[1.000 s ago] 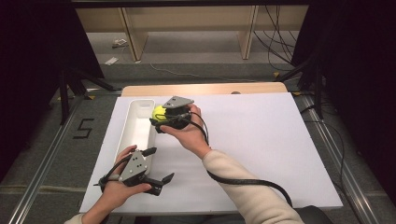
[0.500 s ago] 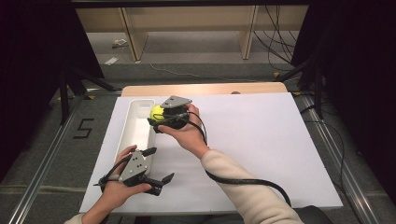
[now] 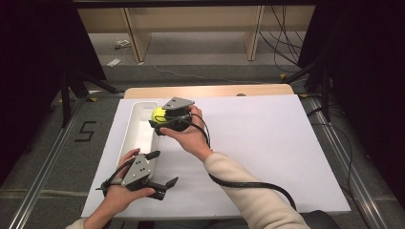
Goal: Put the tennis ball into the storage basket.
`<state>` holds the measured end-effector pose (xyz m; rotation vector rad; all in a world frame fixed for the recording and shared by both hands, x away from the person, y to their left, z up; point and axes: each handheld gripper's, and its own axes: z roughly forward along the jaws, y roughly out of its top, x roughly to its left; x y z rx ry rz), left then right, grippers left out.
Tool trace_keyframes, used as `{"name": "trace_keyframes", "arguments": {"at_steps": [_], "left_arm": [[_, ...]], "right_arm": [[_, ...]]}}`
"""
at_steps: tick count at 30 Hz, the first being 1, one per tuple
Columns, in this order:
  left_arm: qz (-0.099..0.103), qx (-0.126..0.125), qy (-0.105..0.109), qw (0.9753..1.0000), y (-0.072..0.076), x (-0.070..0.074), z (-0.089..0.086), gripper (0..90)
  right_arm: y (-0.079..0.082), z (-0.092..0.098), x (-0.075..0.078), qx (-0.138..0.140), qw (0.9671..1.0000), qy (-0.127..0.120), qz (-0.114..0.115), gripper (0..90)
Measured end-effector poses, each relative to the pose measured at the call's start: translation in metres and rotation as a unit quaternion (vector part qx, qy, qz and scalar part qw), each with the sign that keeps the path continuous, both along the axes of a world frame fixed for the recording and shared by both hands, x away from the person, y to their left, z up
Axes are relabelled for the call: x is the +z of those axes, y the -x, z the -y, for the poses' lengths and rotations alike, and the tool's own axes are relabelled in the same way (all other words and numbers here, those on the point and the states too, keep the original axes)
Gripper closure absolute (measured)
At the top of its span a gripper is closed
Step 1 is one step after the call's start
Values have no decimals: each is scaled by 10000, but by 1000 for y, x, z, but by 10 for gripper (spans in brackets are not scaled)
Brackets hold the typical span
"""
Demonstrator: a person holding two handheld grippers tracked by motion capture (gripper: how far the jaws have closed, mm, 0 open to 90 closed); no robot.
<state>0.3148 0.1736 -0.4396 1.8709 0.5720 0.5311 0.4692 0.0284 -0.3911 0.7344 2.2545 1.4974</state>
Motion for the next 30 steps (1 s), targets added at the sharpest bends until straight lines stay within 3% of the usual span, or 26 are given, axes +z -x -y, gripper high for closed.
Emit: {"name": "trace_keyframes", "arguments": {"at_steps": [30], "left_arm": [[-51, -50, -31, 10000, 1, -1, 2, 0]], "right_arm": [[1, -13, 3, 131, 9999, 32, -1, 271]]}}
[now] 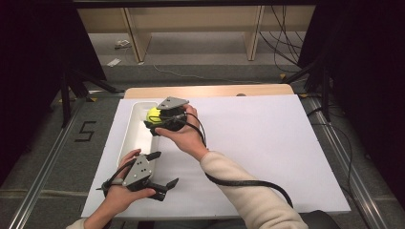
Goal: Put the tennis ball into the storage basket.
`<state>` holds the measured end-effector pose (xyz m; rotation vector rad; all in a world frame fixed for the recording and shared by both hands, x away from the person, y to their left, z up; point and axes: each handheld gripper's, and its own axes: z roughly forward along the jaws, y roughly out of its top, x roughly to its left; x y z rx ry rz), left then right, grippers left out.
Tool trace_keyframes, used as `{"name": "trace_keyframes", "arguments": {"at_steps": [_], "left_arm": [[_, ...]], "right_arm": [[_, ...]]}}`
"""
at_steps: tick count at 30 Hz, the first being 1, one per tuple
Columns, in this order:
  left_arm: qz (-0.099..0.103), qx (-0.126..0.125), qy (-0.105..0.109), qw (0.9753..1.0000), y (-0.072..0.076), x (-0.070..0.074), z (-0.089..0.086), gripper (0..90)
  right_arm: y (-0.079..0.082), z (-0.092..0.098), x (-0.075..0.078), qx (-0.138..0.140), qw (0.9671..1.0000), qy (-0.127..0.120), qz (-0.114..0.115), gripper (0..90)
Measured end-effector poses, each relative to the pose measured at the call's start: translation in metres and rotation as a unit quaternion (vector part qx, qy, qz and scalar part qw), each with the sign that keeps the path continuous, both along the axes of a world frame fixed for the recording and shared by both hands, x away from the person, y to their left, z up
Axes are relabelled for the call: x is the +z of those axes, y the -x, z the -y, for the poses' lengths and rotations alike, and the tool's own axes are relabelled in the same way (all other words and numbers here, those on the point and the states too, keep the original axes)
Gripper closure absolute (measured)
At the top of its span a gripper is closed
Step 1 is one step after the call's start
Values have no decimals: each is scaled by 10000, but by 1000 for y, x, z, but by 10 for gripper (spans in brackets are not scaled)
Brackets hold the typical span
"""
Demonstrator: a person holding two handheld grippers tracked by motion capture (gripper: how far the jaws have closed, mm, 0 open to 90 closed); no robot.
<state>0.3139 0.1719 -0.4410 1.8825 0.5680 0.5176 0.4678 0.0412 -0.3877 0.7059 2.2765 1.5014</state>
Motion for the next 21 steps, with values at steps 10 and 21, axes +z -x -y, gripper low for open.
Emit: {"name": "trace_keyframes", "arguments": {"at_steps": [10, 21], "left_arm": [[-17, -32, -23, 10000, 0, -1, 1, 0], [23, -54, -72, 10000, 1, 0, 1, 0]], "right_arm": [[0, -4, -1, 46, 10000, 36, -5, 271], [0, -8, 1, 73, 10000, 19, -4, 271]]}}
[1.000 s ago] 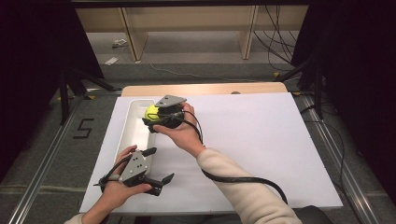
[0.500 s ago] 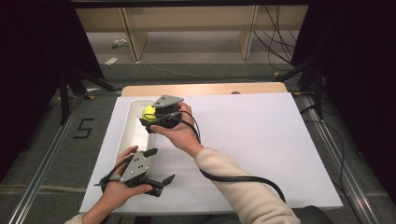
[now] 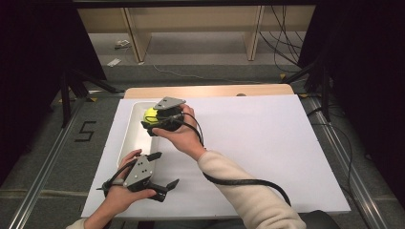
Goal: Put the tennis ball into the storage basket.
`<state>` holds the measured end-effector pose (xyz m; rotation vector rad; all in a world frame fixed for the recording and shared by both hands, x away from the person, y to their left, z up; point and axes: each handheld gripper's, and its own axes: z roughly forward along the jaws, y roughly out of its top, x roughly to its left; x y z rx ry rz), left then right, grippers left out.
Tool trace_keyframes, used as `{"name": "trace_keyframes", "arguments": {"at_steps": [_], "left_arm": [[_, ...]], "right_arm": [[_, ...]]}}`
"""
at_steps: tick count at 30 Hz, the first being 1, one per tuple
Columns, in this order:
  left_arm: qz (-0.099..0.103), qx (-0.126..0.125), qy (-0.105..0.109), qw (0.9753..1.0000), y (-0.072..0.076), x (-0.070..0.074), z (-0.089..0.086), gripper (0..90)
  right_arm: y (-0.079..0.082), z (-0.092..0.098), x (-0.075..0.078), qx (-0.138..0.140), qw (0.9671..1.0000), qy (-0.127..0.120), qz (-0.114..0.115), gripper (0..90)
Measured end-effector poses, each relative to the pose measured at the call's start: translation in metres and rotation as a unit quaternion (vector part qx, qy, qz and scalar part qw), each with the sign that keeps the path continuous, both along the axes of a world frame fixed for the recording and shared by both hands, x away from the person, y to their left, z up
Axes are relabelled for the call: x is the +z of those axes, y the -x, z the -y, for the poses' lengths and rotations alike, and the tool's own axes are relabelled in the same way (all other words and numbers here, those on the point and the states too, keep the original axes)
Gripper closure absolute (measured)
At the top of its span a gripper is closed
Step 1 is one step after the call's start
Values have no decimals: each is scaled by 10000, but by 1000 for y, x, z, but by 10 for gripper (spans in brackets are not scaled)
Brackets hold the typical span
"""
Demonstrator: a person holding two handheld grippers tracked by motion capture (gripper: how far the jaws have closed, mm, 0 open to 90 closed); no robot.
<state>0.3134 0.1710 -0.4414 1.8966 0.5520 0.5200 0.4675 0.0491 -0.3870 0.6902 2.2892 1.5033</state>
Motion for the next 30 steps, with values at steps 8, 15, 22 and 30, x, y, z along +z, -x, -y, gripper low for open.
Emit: {"name": "trace_keyframes", "arguments": {"at_steps": [8, 15, 22, 30], "left_arm": [[-19, -6, 8, 10000, 0, 0, 0, 0], [-21, -9, 4, 10000, 0, 0, 0, 0], [-2, -17, -11, 10000, 0, 0, 0, 0], [-14, -20, -16, 10000, 0, 0, 0, 0]], "right_arm": [[0, -2, -2, 32, 10000, 31, -20, 270], [-1, -4, -2, 56, 10000, 29, -36, 271], [-1, -5, -2, 63, 10000, 23, -29, 271], [-1, -8, -2, 68, 10000, 28, -49, 271]]}}
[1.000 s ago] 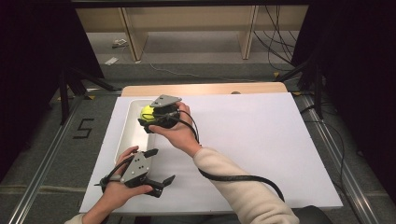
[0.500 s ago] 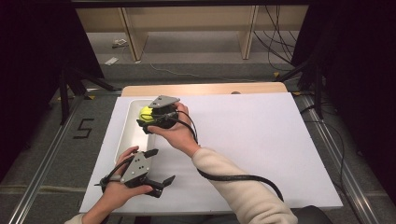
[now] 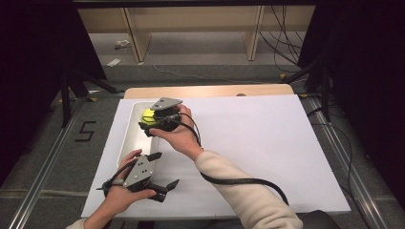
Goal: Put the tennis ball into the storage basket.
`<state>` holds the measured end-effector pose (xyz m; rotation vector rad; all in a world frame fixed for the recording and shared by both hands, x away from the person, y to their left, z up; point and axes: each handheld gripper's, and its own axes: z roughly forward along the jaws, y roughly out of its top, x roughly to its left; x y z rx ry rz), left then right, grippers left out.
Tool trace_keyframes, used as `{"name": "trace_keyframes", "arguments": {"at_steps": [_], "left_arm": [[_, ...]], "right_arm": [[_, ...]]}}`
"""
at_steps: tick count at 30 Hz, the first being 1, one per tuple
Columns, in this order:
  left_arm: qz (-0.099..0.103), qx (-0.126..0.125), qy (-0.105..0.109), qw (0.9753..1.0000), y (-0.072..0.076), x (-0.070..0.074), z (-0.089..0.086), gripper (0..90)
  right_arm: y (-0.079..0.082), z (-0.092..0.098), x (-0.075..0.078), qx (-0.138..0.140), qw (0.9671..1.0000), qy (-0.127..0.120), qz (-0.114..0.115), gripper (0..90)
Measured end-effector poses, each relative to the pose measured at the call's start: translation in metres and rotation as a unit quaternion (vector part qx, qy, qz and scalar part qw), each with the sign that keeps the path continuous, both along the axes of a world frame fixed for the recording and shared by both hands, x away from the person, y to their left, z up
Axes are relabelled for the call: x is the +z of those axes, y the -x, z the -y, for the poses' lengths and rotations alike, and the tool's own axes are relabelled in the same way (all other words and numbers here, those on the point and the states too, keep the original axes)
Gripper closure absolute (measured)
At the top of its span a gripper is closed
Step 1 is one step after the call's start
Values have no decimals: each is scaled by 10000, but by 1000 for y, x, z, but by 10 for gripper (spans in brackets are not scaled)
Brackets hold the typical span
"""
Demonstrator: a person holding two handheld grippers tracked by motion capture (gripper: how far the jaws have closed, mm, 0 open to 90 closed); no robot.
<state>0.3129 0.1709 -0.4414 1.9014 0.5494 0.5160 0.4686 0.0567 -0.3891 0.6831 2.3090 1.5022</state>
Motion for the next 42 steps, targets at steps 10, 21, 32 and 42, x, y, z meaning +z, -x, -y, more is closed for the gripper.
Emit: {"name": "trace_keyframes", "arguments": {"at_steps": [10, 21, 32, 42], "left_arm": [[-3, -7, -3, 10000, 0, 0, 0, 0], [-8, -13, 2, 10000, 0, 0, 0, 0], [3, -33, -26, 10000, 0, 0, 1, 0], [3, -48, -49, 10000, 0, 0, 1, 0]], "right_arm": [[0, -2, 0, 26, 10000, -13, -11, 270], [-2, -8, -2, 58, 10000, 18, -40, 270], [-5, -8, -1, 55, 9999, 6, -86, 270], [-6, -11, -2, 60, 9999, 6, -116, 270]]}}
